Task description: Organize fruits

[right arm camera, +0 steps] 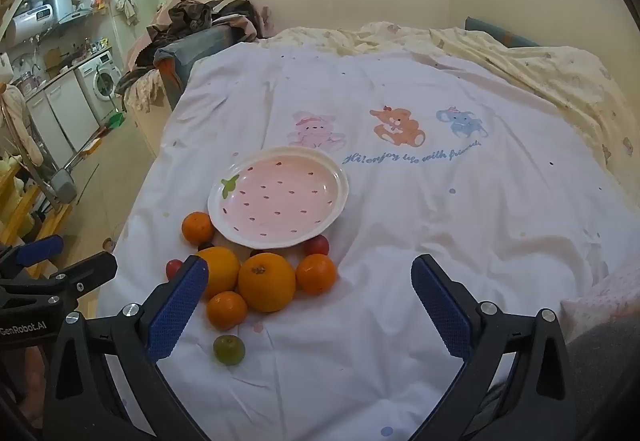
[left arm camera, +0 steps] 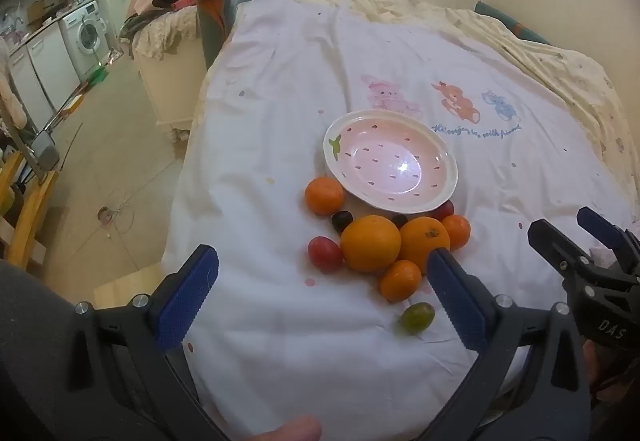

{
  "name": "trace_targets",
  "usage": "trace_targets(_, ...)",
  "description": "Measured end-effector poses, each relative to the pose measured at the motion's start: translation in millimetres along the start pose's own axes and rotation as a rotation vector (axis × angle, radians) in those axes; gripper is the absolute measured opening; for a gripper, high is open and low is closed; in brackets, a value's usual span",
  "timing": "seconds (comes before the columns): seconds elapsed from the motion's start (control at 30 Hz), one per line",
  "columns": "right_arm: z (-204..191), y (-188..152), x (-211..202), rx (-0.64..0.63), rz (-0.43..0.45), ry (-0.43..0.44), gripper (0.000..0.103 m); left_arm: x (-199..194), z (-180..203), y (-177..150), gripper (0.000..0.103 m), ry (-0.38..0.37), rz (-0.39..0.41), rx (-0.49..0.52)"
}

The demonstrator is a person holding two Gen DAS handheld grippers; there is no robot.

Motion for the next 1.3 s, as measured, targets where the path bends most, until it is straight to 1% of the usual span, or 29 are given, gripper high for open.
trace_targets(0.47, -0.6, 1.0, -3.5, -0.001, 0.007, -0.003, 0.103, -0.1, -5.4, -3.5, 0.103, 0.004, 0.003, -0.002)
trace_targets(1.3, 1.4, 0.1, -0.9, 0.007, 0.007, -0.001, 0.103, -1.3, -7.6, 0.1, 0.103, 0.016, -0.002, -0.008)
Point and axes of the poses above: each gripper's, at about its wrist camera, not at the fingertips, and x roughly the way its jaws point, z to its right, y to its top, the point moved 1 cm from there along x, roughly the way its jaws point, and after that the axes turned 4 degrees about -z, right-handed, at the moved point
